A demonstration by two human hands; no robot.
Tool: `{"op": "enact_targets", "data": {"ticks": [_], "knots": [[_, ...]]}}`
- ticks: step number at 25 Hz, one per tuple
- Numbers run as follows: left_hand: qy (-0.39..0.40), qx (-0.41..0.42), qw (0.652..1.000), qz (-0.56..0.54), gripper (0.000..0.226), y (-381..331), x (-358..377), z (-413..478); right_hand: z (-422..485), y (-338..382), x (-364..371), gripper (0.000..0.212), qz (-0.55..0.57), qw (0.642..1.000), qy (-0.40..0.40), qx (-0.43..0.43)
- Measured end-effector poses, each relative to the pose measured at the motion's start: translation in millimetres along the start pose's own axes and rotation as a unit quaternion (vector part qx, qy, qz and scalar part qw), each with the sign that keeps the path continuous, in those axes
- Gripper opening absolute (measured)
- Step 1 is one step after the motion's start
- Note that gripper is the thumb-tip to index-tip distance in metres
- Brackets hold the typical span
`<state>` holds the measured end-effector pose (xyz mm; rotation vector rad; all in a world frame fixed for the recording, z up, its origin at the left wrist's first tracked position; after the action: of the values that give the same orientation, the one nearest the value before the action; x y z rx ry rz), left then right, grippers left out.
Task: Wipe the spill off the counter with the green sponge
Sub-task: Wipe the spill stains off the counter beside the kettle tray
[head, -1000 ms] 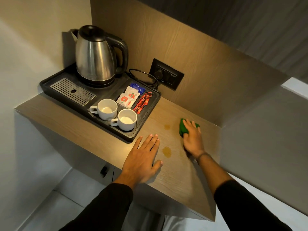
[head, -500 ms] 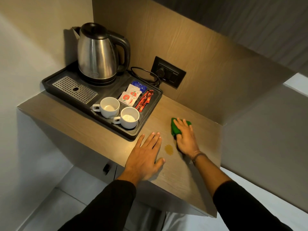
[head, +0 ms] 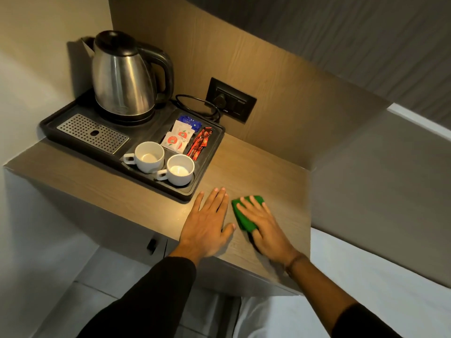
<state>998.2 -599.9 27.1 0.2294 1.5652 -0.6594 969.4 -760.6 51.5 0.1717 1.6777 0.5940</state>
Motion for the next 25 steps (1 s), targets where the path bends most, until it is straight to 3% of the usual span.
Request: {"op": "enact_targets", "data": {"ticks": [3,8,13,19,21,23,25], "knots": [[-0.001,-0.001,1.000,-0.002,0.083,1,0,0,-53,-27,-3,0.083,-0.024,0.999,0.010,-0.032],[-0.001,0.002,1.000,0.001,0.082,0,0,1,2,-11,-16,0.081,0.010,0.997,-0.033,0.066],[0.001,0.005,1.000,0.003,0.083,3,3,2,-77,-14,11,0.084,-0.003,0.999,-0.030,0.027],[-0.005,0.005,1.000,0.005,0.084,2,2,2,5,-40,-36,0.071,0.030,0.972,-0.132,0.193],[0.001,0.008,1.000,0.003,0.084,1,2,0,9,-17,-17,0.076,0.035,0.980,-0.114,0.157],[0.000,0.009,1.000,0.002,0.084,1,1,0,-31,-4,10,0.078,0.007,0.993,-0.077,0.093],[0.001,0.009,1.000,-0.004,0.084,1,0,0,-78,-11,12,0.076,-0.006,0.992,-0.088,0.087]]}}
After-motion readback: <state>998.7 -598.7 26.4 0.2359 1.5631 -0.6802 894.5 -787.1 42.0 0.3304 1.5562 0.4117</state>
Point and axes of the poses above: each hand's wrist, its own z-axis towards the middle knuckle, its own x-axis out of the palm, y = z × x, the point moved 7 cm from there along z, towards the middle knuckle, and after that the axes turned 2 degrees about z, right-handed, at the moved point
